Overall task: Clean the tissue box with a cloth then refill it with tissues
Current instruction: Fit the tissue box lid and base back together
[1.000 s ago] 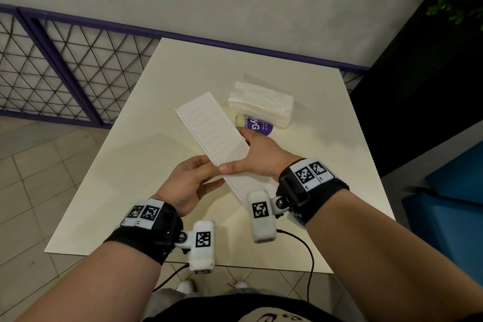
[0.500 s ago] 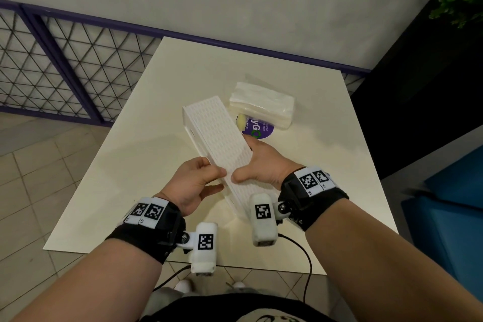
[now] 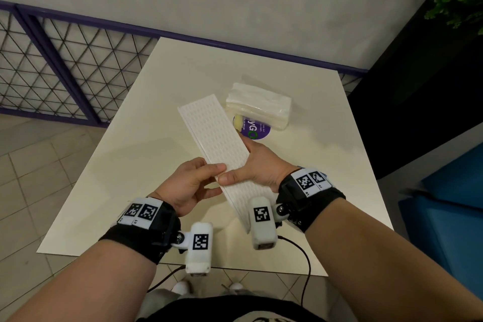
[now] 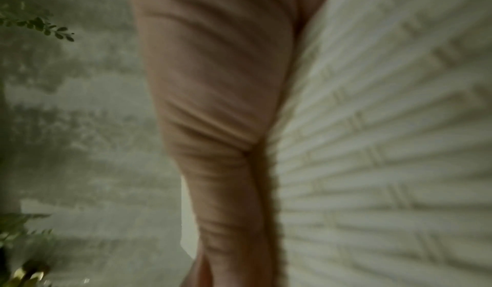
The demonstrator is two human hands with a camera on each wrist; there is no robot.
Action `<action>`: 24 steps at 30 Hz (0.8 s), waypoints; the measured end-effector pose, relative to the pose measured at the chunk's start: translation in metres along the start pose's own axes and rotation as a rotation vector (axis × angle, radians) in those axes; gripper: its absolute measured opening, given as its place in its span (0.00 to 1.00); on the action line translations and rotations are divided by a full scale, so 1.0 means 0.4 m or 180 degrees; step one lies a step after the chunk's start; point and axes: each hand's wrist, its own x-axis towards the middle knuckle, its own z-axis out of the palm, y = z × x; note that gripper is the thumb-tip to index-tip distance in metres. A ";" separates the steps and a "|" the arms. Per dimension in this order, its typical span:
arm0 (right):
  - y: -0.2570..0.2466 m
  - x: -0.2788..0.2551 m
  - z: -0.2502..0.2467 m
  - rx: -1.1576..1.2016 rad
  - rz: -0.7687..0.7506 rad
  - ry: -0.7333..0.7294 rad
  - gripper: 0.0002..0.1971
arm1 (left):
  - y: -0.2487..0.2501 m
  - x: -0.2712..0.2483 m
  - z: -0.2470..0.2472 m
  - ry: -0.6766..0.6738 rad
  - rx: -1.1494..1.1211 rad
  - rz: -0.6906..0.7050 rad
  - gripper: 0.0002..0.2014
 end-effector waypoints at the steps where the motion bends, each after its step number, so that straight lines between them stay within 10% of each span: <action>1: -0.001 0.004 0.004 -0.0077 -0.0034 0.0006 0.52 | 0.002 0.002 0.006 0.0015 0.0046 0.0026 0.41; 18: 0.015 0.029 0.009 -0.0419 -0.0095 0.0066 0.59 | -0.021 0.028 0.033 0.0115 -0.0046 0.0113 0.22; 24: 0.021 0.024 -0.001 -0.0177 -0.0060 -0.0196 0.55 | -0.027 0.025 0.013 -0.0100 0.0076 0.0152 0.43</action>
